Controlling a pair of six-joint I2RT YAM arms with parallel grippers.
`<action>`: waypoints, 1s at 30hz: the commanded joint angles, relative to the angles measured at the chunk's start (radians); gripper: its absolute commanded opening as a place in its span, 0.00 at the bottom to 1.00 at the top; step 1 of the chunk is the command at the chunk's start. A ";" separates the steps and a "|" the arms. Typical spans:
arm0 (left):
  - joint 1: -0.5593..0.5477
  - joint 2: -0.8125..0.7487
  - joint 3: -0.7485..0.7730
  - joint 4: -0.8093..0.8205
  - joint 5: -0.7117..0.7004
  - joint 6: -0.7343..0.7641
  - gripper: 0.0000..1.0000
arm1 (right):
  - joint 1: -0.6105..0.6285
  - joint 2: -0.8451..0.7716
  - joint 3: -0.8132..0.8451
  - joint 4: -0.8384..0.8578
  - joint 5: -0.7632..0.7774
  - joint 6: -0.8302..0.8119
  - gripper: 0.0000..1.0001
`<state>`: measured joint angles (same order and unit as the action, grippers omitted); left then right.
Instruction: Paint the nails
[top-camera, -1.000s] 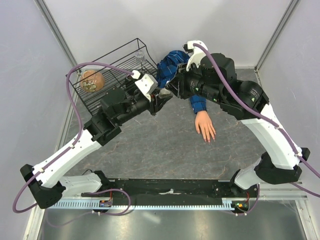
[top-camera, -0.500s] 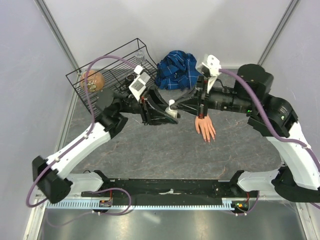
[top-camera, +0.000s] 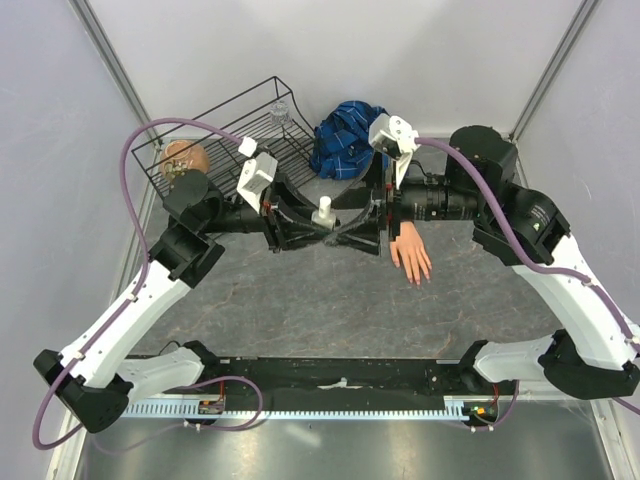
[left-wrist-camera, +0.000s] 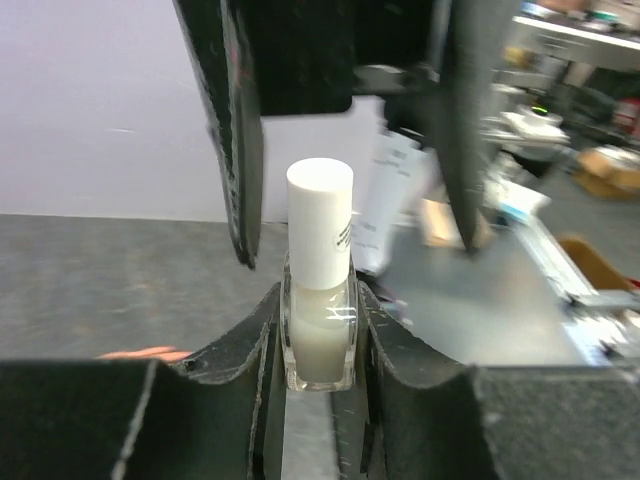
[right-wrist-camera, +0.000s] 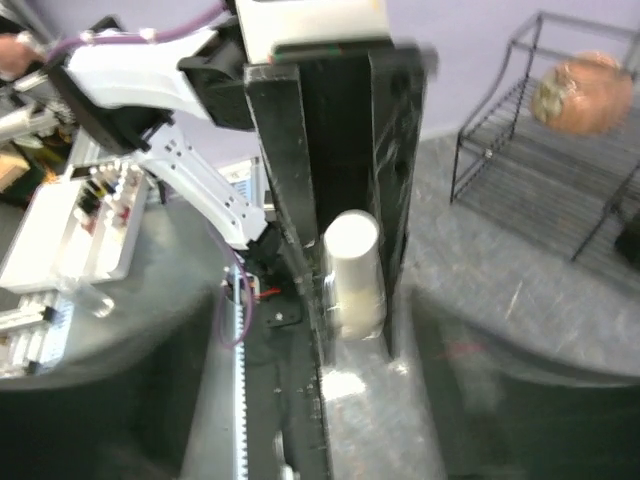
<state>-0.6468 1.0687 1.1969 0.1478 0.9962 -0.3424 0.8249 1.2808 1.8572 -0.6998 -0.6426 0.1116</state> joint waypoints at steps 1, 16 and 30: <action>-0.008 -0.033 0.047 -0.134 -0.319 0.244 0.02 | 0.008 -0.012 0.048 -0.041 0.232 0.075 0.95; -0.192 0.045 0.148 -0.274 -0.921 0.401 0.02 | 0.049 0.170 0.342 -0.216 0.739 0.280 0.62; -0.208 0.007 0.087 -0.154 -0.686 0.315 0.02 | 0.057 0.170 0.269 -0.187 0.706 0.172 0.04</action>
<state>-0.8585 1.1484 1.3144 -0.1253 0.1066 0.0082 0.8757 1.4872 2.1540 -0.9138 0.0780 0.3458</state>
